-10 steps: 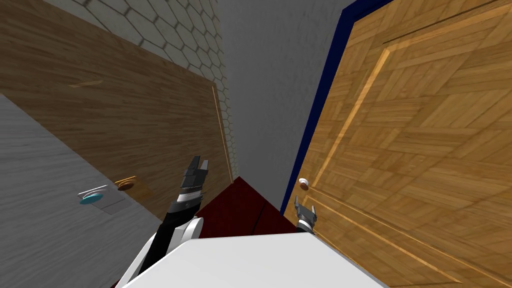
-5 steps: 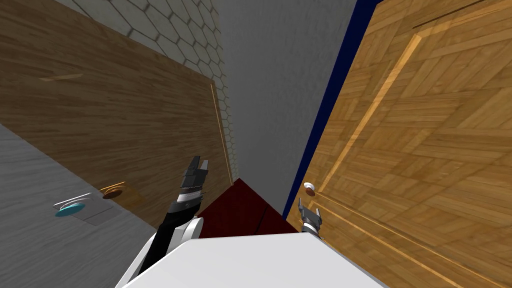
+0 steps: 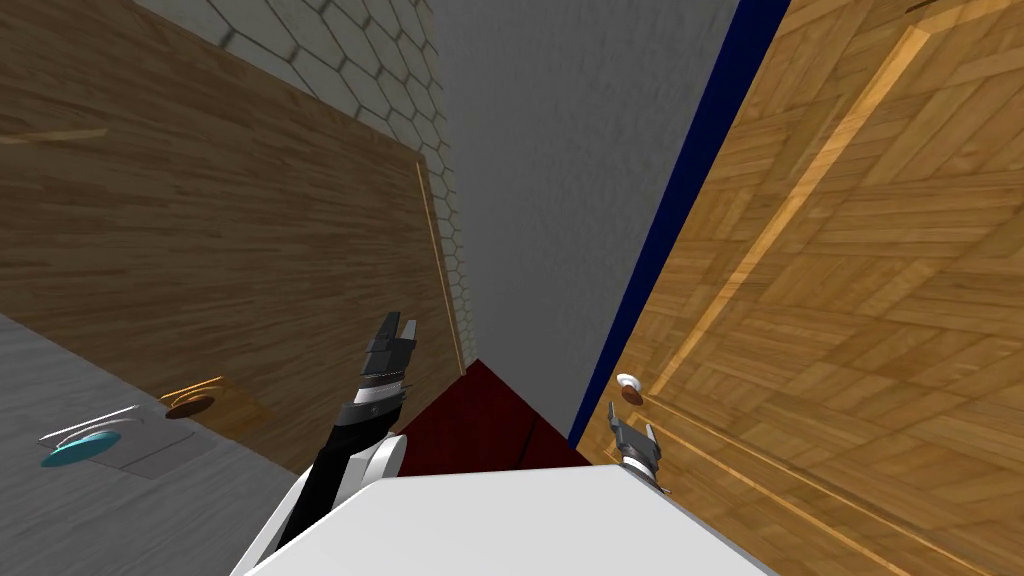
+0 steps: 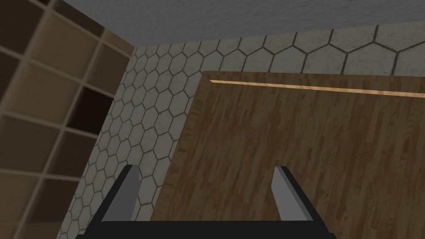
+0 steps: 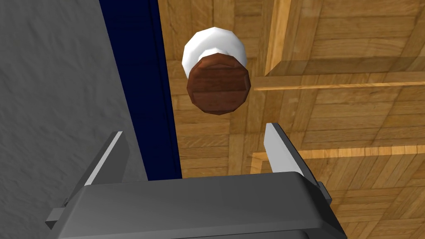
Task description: Pull the door open
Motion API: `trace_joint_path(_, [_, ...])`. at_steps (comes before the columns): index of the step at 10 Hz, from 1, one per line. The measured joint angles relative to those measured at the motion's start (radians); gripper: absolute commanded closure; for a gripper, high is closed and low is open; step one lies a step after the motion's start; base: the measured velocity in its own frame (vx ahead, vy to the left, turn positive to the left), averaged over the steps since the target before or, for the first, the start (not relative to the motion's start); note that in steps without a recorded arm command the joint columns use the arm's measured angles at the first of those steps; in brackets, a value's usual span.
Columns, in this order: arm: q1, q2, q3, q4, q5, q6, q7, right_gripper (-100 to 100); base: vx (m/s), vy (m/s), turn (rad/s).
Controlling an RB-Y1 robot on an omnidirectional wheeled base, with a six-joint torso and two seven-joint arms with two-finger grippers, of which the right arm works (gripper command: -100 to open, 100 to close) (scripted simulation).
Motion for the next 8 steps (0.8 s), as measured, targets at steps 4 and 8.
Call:
trace_joint_path(4, [0.017,-0.058,0.002,0.037,0.003,0.000,-0.091,-100,0.094,0.002,-0.007])
trace_joint_path(8, [0.032,-0.119,0.003,0.071,0.003,0.003,-0.178,-100,0.099,-0.005,-0.006])
